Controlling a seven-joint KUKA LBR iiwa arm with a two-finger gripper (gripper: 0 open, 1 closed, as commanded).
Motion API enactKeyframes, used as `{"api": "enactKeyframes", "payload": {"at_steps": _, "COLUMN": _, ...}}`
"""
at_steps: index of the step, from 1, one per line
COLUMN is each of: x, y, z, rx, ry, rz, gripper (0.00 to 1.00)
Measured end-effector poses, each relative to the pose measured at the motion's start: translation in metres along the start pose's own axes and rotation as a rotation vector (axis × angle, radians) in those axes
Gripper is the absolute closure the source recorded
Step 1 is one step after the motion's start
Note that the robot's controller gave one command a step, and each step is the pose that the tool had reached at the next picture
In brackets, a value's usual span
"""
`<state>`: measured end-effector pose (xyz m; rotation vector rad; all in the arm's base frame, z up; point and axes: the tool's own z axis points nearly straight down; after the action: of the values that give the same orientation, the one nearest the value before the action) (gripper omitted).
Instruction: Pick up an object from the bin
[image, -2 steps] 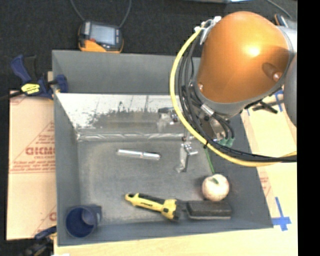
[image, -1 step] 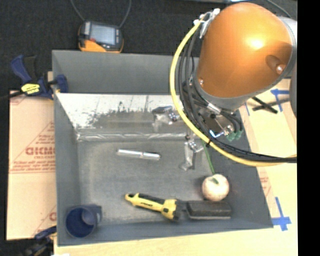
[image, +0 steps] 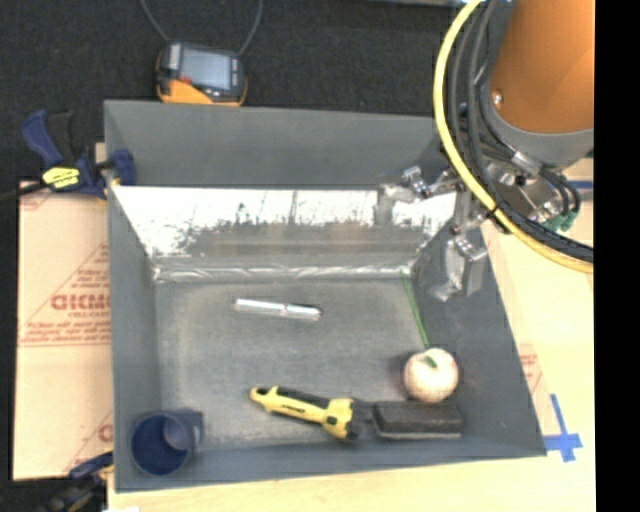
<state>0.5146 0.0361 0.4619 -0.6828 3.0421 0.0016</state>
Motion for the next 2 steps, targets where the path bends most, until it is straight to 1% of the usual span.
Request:
{"api": "enactKeyframes", "payload": {"at_steps": 1, "x": -0.005, "y": 0.006, "z": -0.005, "rx": 0.000, "ry": 0.003, "rz": 0.058, "gripper": 0.00}}
{"api": "enactKeyframes", "payload": {"at_steps": 2, "x": 0.033, "y": -0.032, "z": -0.001, "rx": 0.002, "ry": -0.003, "rz": 0.142, "gripper": 0.00}}
